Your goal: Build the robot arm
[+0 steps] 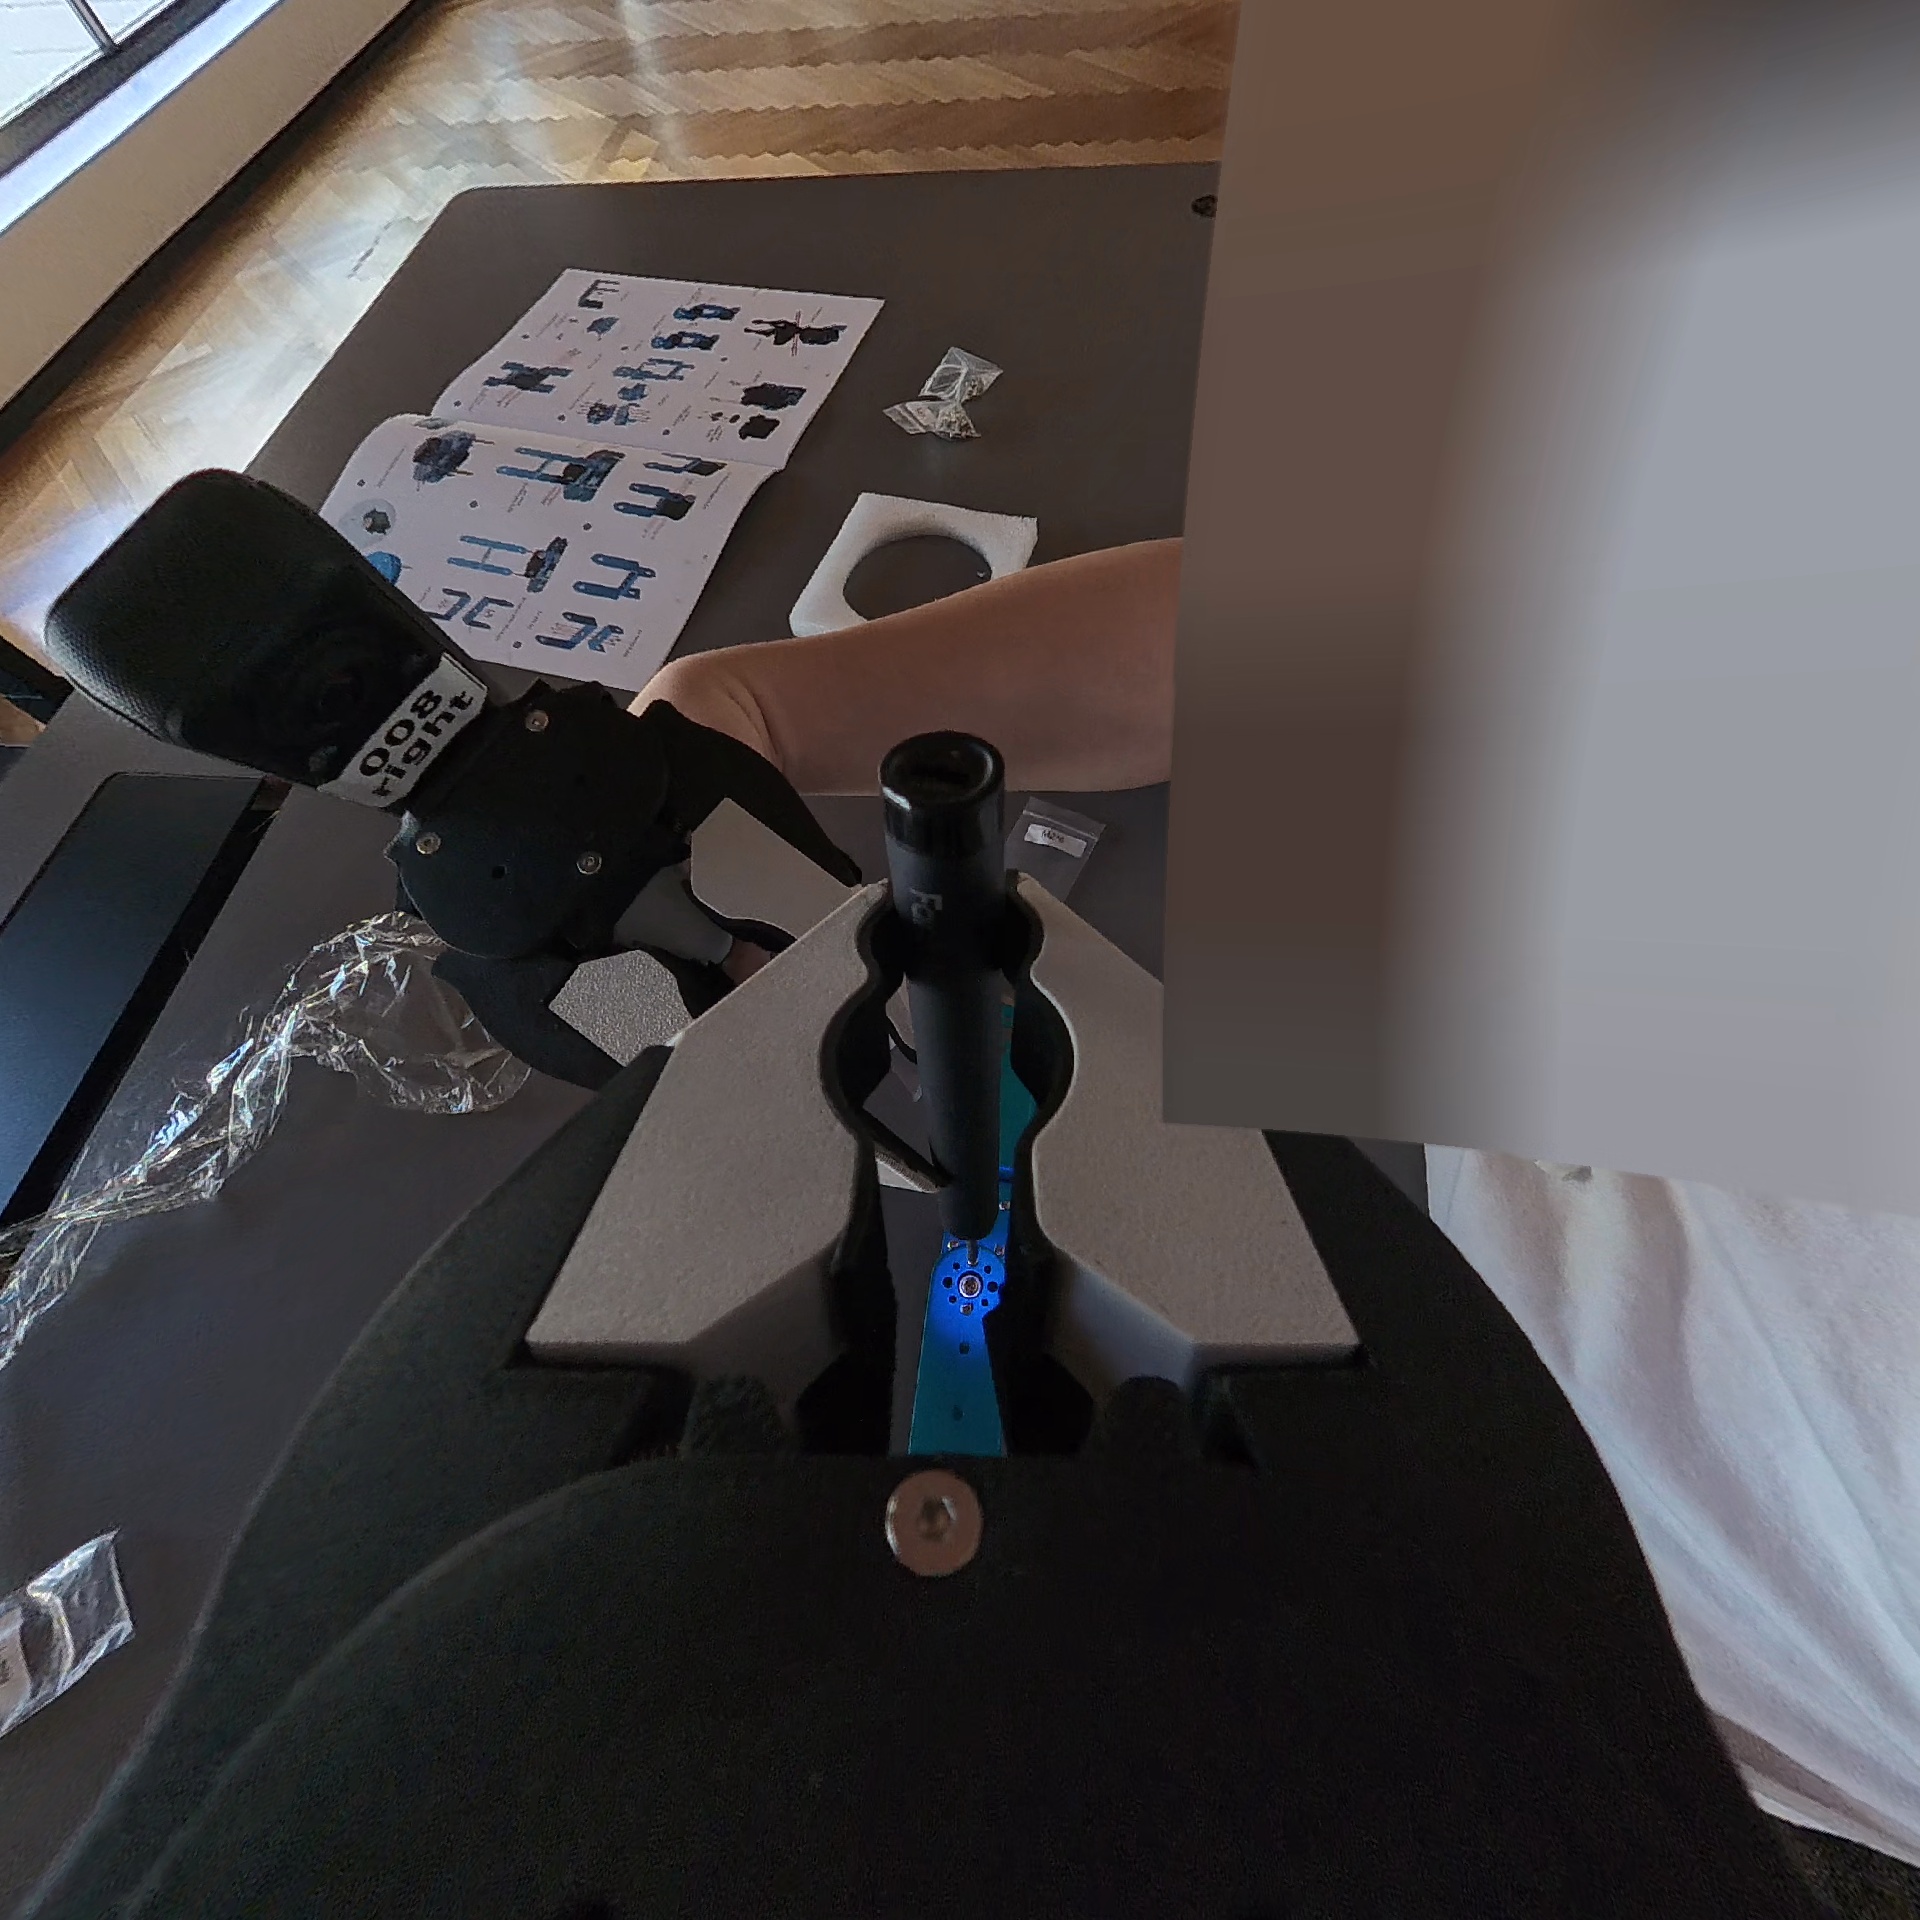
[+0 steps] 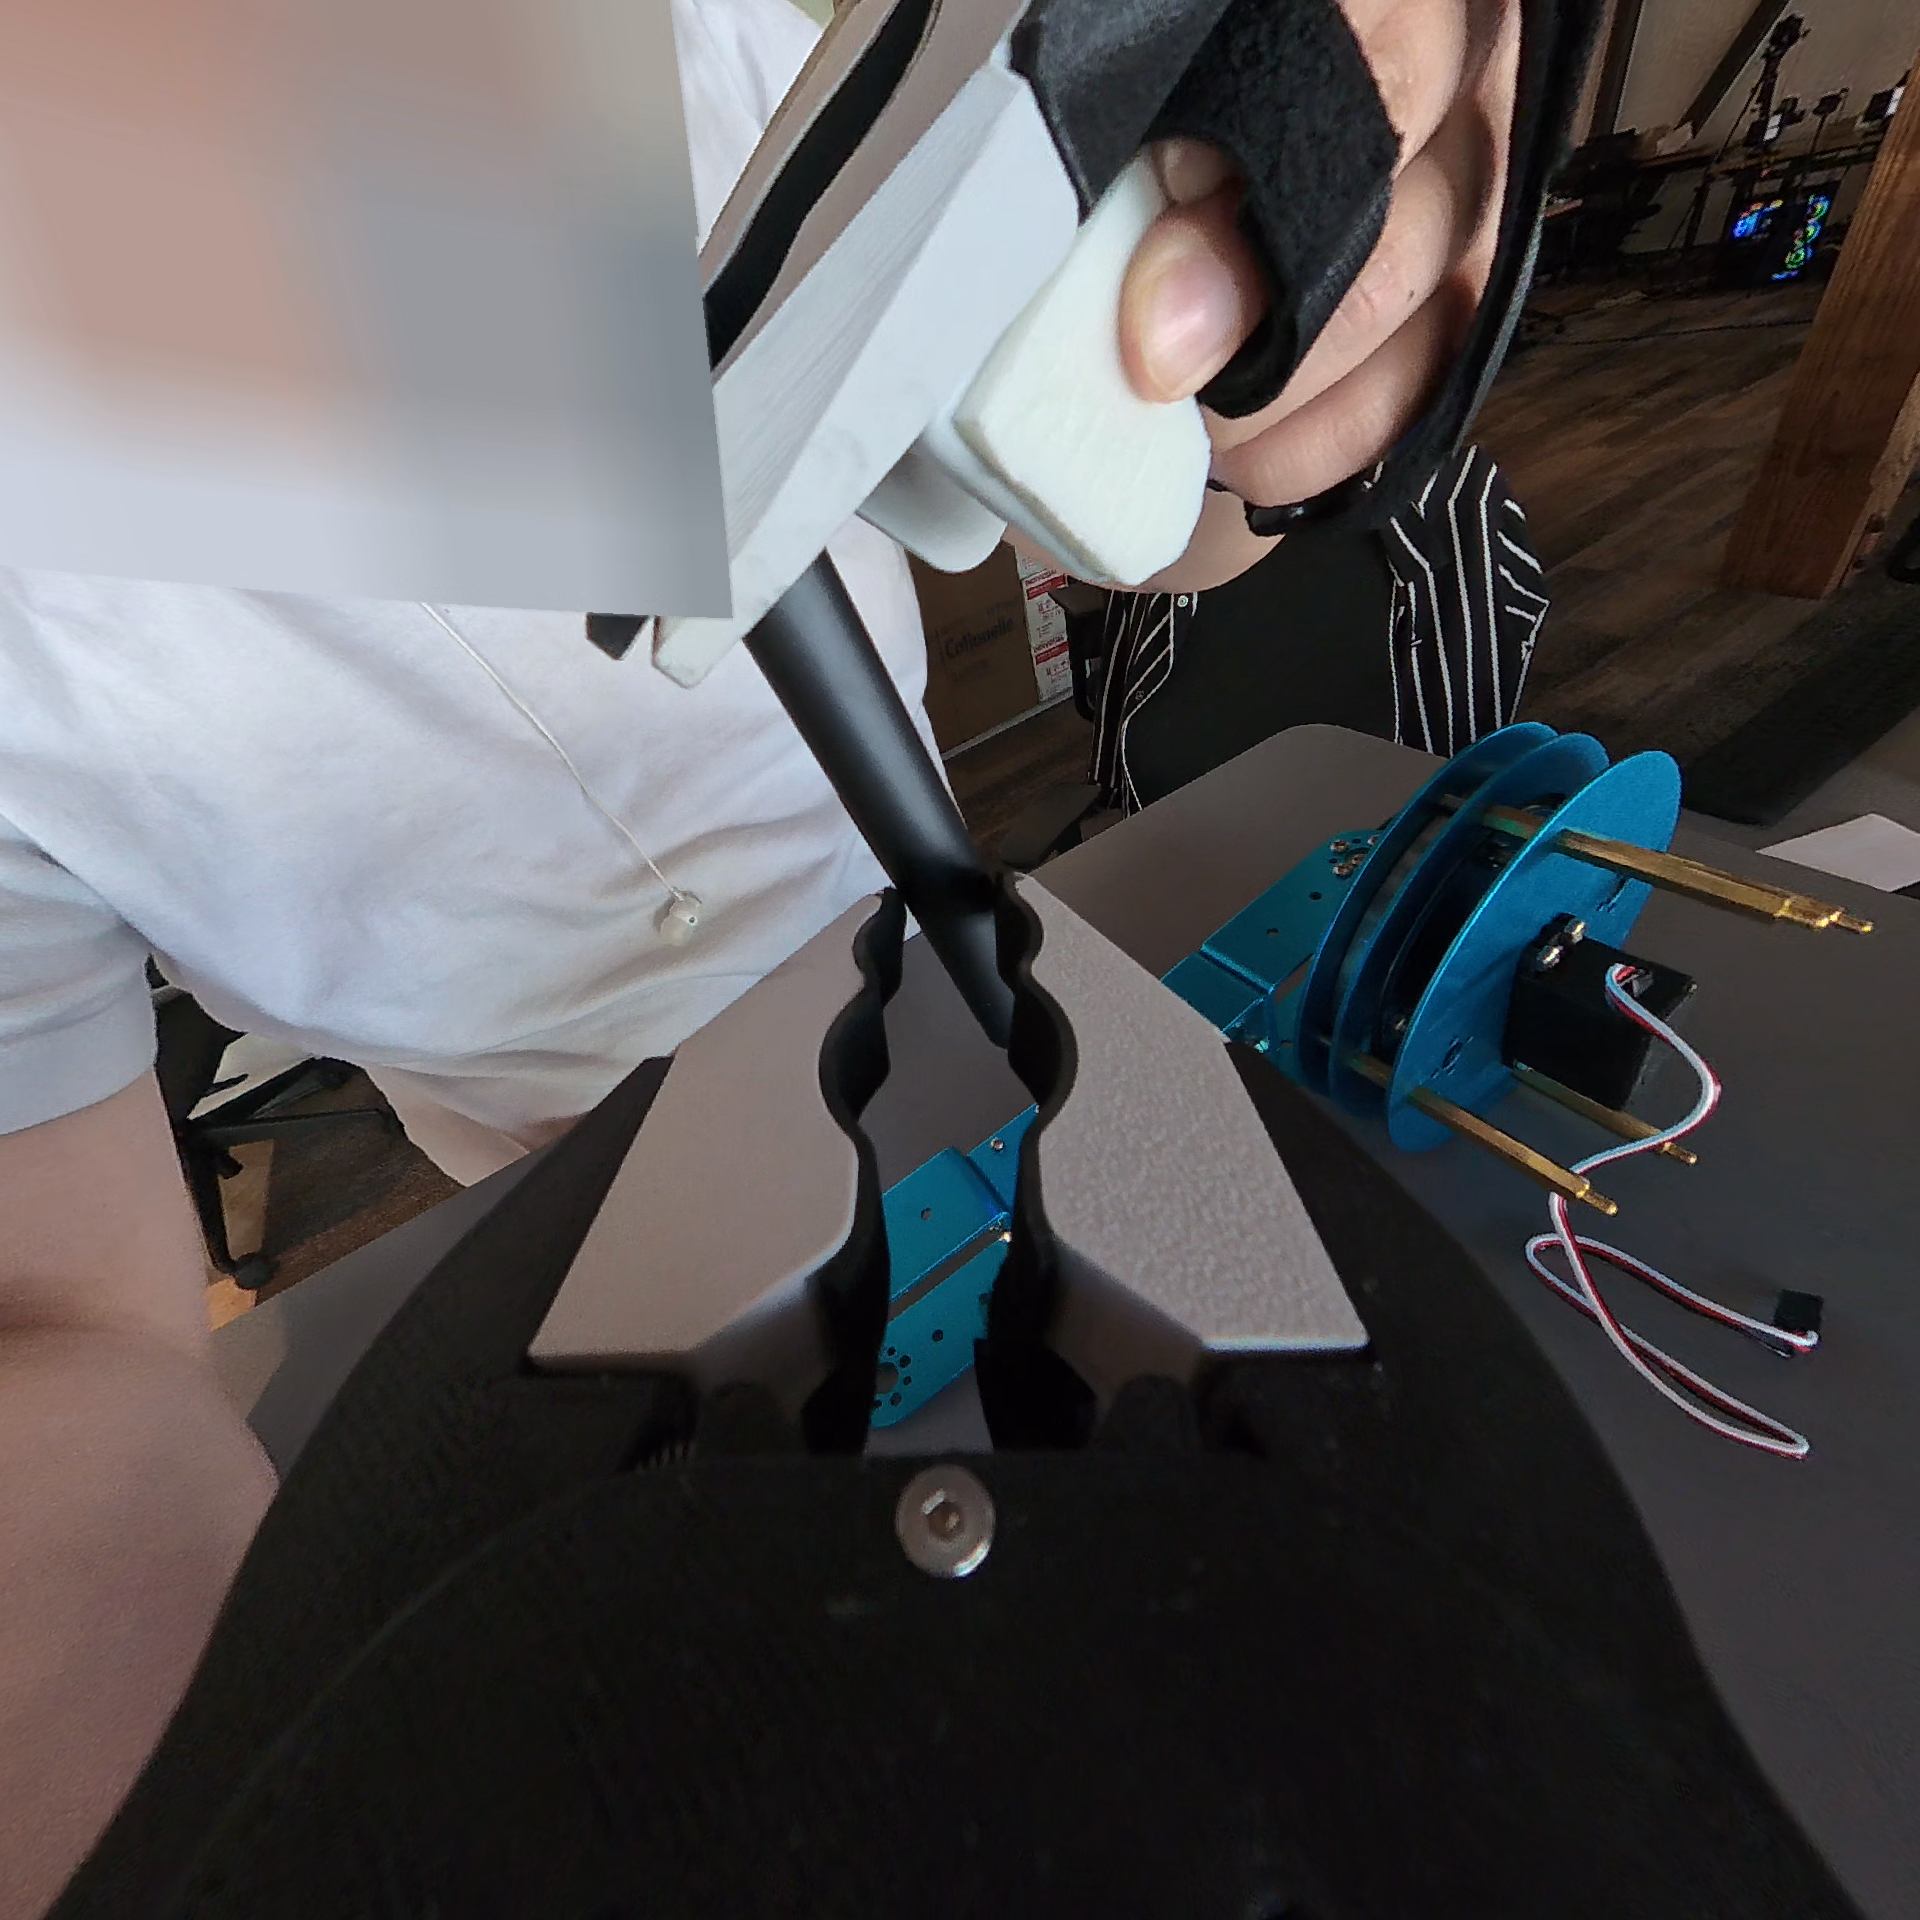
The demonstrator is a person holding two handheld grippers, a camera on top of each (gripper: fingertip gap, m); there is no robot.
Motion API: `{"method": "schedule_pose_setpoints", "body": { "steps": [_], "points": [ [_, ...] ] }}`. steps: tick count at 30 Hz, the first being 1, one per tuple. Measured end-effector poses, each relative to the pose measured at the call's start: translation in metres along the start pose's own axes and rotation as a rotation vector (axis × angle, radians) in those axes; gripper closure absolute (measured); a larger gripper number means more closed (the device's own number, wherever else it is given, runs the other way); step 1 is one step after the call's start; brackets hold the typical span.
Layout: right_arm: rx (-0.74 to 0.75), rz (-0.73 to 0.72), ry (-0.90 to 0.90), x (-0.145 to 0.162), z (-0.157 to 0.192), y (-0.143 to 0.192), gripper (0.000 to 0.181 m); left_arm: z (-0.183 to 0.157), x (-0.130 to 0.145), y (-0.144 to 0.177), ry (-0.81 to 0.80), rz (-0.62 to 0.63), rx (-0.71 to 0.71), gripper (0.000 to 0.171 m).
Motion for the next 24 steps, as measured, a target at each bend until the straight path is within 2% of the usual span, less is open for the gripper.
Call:
{"method": "schedule_pose_setpoints", "body": {
  "steps": [24],
  "points": [
    [0.029,-0.055,0.05,0.001,0.004,0.0016,0.162,0.0013,-0.0001,-0.0006,-0.012,0.006,0.009,0.155]
  ]
}}
Point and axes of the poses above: each gripper's, where its closed fingertips meet, y back along the fingers, x out of its underside, z = x × y across the jaws, the point moved 7 cm from there along y, back along the fingers, and after that the axes turned 13 degrees about -x, right-handed, at the moved point
